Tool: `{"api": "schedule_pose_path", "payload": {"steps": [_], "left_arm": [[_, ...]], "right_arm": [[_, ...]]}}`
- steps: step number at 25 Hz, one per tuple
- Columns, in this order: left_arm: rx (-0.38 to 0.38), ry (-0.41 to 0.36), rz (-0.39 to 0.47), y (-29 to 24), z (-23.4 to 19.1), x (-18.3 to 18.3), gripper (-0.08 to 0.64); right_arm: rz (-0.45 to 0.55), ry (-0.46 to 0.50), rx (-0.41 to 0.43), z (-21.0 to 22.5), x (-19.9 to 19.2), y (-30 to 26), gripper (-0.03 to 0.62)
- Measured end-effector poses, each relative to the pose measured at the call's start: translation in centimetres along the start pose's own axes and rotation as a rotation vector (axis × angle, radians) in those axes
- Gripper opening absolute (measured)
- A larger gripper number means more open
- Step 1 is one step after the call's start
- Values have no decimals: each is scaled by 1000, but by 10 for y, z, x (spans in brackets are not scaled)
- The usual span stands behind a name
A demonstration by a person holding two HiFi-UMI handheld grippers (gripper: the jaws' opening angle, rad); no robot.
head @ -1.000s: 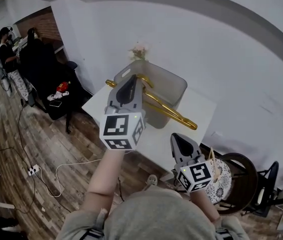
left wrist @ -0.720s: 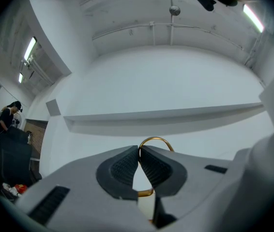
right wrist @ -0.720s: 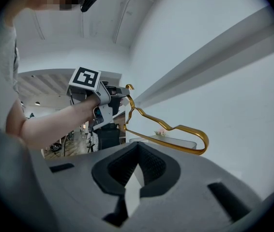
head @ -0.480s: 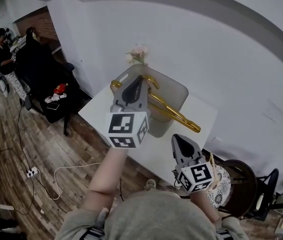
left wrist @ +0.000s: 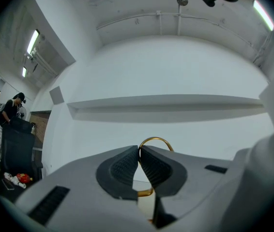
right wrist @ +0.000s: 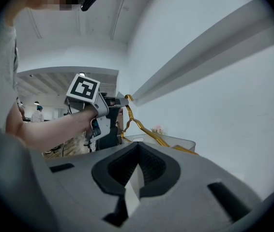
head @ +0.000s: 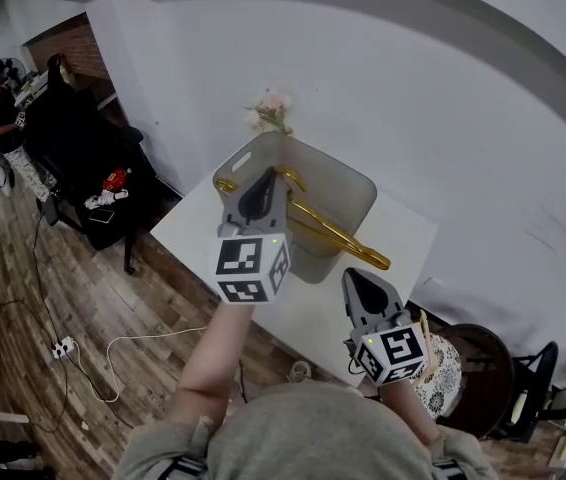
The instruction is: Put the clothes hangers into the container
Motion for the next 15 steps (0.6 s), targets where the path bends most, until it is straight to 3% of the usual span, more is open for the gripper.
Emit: {"api": "schedule_pose_path", "payload": {"steps": [15], "left_arm": [[124, -1, -92, -6, -52, -53, 18]], "right_arm": [[-1, -15, 23, 7, -6, -27, -2]]}}
Point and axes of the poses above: the fingertips, and each gripper's own axes: y backward along the fingers, z to its right, x out of its top, the point moved 1 cm from there along y, backward along the fingers, and after that the axes turned 7 degrees about y, right-handed, at the moved point
